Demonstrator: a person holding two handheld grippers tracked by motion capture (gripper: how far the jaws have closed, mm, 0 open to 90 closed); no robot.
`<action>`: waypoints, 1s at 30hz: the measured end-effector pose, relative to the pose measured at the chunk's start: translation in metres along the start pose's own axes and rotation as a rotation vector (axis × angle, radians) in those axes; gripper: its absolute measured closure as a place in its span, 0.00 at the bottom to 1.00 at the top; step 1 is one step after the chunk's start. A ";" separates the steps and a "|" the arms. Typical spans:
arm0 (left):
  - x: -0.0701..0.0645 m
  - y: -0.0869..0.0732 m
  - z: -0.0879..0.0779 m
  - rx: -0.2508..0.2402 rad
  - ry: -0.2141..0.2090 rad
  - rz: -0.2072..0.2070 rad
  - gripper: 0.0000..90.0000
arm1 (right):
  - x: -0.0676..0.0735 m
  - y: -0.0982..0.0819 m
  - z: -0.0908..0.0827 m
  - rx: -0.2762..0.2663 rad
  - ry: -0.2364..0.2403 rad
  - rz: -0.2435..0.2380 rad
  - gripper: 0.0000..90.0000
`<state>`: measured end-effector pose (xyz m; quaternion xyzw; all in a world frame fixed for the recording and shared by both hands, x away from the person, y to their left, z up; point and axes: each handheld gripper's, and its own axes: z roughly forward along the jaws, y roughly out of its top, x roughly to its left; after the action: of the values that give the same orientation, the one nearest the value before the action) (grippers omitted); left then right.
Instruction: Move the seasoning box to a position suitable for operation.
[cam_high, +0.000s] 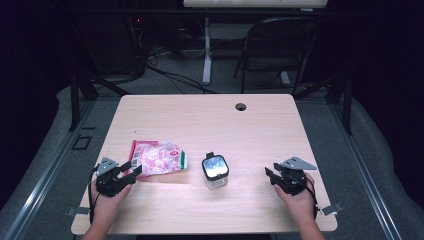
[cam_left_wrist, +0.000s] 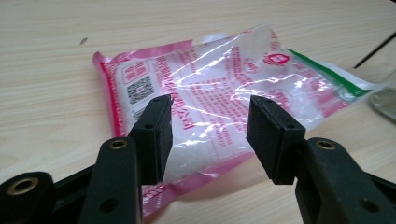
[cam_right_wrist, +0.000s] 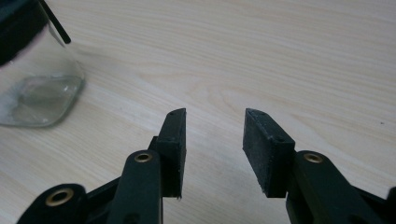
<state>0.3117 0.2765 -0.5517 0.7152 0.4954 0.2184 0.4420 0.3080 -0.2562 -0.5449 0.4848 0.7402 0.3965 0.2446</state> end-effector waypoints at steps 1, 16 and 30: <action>-0.003 0.000 -0.001 -0.005 -0.003 0.010 0.56 | 0.002 0.001 0.000 -0.003 -0.002 -0.003 0.65; -0.054 0.027 0.010 -0.013 -0.095 0.064 0.75 | 0.042 0.026 0.022 0.038 0.111 -0.010 0.77; -0.079 0.050 0.050 0.041 -0.156 -0.002 0.72 | 0.057 0.045 0.039 0.032 0.153 0.038 0.76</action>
<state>0.3428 0.1785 -0.5248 0.7384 0.4644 0.1515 0.4649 0.3378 -0.1805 -0.5284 0.4708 0.7537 0.4252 0.1719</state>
